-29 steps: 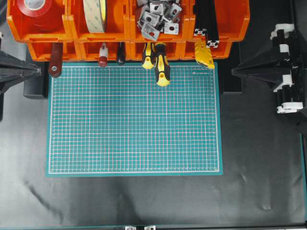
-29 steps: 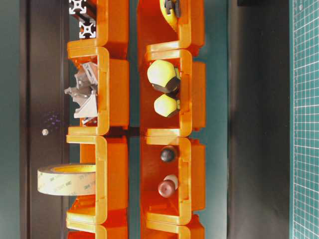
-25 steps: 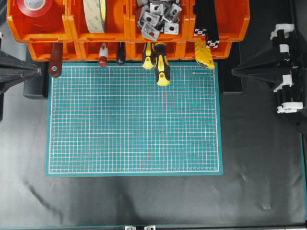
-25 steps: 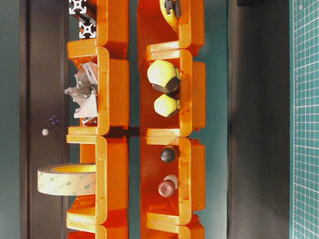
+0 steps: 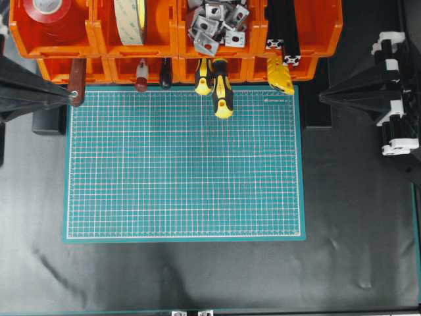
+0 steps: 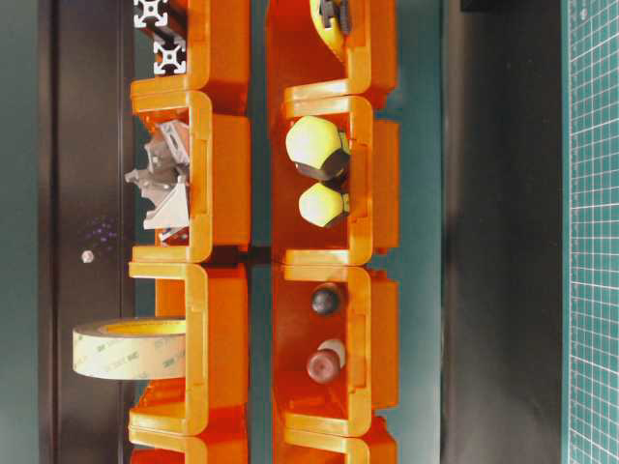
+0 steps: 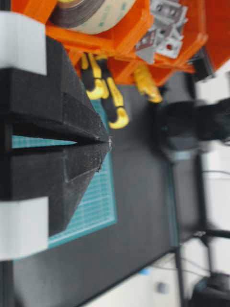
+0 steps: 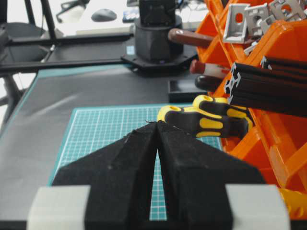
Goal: Pick red screwdriver from container rack with left arm.
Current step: 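Move the left gripper toward the red-handled screwdriver in the rack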
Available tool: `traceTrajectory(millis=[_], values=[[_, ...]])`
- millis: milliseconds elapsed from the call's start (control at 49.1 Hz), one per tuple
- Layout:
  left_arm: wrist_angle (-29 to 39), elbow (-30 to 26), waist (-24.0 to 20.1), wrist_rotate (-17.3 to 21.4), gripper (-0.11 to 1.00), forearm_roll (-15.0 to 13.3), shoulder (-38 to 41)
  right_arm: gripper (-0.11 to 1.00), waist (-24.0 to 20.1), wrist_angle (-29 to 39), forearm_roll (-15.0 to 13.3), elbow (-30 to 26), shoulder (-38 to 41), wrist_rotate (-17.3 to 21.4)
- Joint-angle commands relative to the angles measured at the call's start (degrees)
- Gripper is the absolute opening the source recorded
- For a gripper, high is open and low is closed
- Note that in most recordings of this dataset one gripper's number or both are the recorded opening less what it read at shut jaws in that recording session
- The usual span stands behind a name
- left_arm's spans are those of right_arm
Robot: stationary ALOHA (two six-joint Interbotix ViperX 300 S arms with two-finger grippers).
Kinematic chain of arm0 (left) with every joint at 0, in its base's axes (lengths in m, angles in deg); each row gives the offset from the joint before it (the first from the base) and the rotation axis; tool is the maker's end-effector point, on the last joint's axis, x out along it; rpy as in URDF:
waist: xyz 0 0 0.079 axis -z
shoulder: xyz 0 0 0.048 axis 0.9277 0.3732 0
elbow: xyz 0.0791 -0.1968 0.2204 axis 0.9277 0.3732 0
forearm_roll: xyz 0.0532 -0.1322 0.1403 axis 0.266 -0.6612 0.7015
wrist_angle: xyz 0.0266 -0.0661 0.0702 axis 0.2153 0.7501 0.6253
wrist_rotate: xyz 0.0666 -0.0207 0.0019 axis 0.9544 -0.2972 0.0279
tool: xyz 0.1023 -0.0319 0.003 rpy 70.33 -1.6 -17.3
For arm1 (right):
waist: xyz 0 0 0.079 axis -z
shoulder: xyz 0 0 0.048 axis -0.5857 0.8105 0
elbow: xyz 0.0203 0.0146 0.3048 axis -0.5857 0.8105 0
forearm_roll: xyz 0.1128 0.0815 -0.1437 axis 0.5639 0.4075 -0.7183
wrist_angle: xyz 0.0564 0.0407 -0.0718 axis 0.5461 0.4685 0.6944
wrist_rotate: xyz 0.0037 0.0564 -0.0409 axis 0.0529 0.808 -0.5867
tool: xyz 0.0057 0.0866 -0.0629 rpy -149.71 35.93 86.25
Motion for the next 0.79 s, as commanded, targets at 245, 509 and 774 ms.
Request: traceTrajectory(millis=[245,509,774], values=[[22.9,-14.6,3.3,4.0,0.0,5.0,11.0,0.0,0.0,-0.9,0.1,-2.6,-0.4,0.1],[34.0,-18.0,8.3,-0.8,0.0,20.2,18.8,0.0,0.0,-0.6,0.0,-2.7,-0.6,0.2],[45.8,-20.9,17.5,-16.9,0.0,40.5,29.0,0.0,-1.2,-0.2,0.0,-2.7,-0.6,0.1]])
